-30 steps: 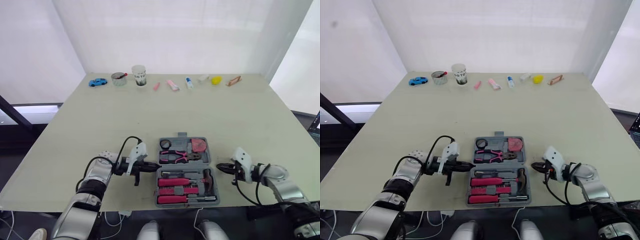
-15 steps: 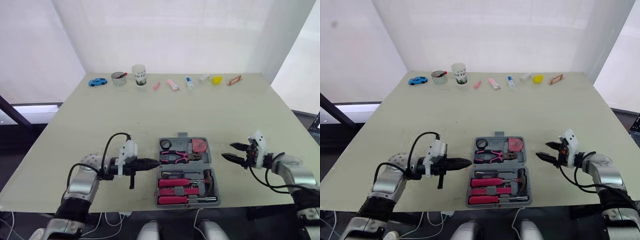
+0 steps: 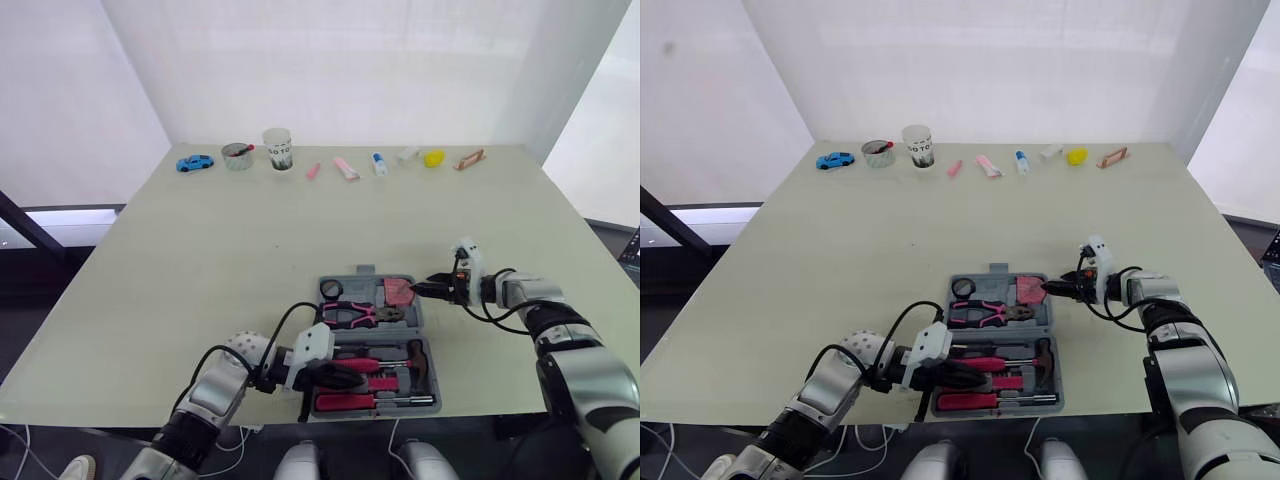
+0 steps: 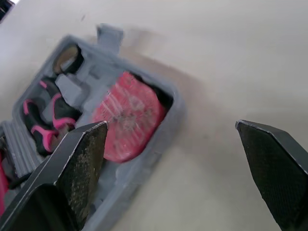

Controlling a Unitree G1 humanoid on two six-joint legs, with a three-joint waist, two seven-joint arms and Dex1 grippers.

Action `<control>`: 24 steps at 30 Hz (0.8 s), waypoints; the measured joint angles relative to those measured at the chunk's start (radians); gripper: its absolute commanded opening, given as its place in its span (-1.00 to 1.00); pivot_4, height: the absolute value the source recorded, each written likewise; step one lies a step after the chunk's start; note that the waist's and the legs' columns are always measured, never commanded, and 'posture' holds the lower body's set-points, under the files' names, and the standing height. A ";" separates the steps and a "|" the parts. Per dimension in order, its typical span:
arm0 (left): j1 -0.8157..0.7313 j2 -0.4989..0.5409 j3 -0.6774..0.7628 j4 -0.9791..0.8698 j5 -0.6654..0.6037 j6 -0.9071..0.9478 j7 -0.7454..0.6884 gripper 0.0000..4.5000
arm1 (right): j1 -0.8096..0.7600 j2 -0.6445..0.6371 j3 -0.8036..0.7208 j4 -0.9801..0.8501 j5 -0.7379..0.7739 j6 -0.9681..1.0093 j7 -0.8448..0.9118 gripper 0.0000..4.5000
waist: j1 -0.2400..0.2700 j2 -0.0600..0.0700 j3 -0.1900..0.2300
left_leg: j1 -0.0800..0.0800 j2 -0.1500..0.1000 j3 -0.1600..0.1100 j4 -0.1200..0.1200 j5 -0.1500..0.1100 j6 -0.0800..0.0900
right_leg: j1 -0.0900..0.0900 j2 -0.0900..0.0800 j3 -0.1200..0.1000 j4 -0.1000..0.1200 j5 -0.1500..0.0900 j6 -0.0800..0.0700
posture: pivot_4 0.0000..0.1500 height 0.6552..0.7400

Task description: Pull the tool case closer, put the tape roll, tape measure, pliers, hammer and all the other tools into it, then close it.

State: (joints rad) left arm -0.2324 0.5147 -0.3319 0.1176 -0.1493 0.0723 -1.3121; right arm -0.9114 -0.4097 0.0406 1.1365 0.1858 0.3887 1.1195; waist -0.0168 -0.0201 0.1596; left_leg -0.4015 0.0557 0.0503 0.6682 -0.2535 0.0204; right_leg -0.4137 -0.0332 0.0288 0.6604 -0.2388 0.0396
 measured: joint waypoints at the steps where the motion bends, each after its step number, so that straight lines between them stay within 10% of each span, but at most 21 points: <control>1: -0.004 0.005 -0.005 0.003 0.010 -0.006 0.001 -1.00 | -0.018 0.006 0.002 0.025 -0.014 -0.003 0.001 0.99 | 0.000 0.000 0.000 | 0.000 0.000 0.000 0.000 0.000 0.000 | 0.000 0.000 0.000 0.000 0.000 0.000 | 1.00 1.00; 24: -0.017 0.023 -0.044 0.055 0.066 -0.146 0.054 -1.00 | -0.072 0.122 -0.137 0.129 -0.016 0.110 0.188 0.99 | -0.014 0.009 -0.007 | 0.005 0.000 -0.001 0.001 0.000 0.000 | 0.003 0.000 0.000 0.003 0.001 0.000 | 1.00 1.00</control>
State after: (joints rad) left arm -0.2498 0.5378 -0.3763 0.1727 -0.0829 -0.0742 -1.2581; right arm -0.9834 -0.2881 -0.0961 1.2654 0.1701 0.4987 1.3071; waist -0.0306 -0.0115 0.1528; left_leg -0.3968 0.0558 0.0498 0.6688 -0.2534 0.0204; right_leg -0.4109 -0.0329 0.0292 0.6630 -0.2382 0.0391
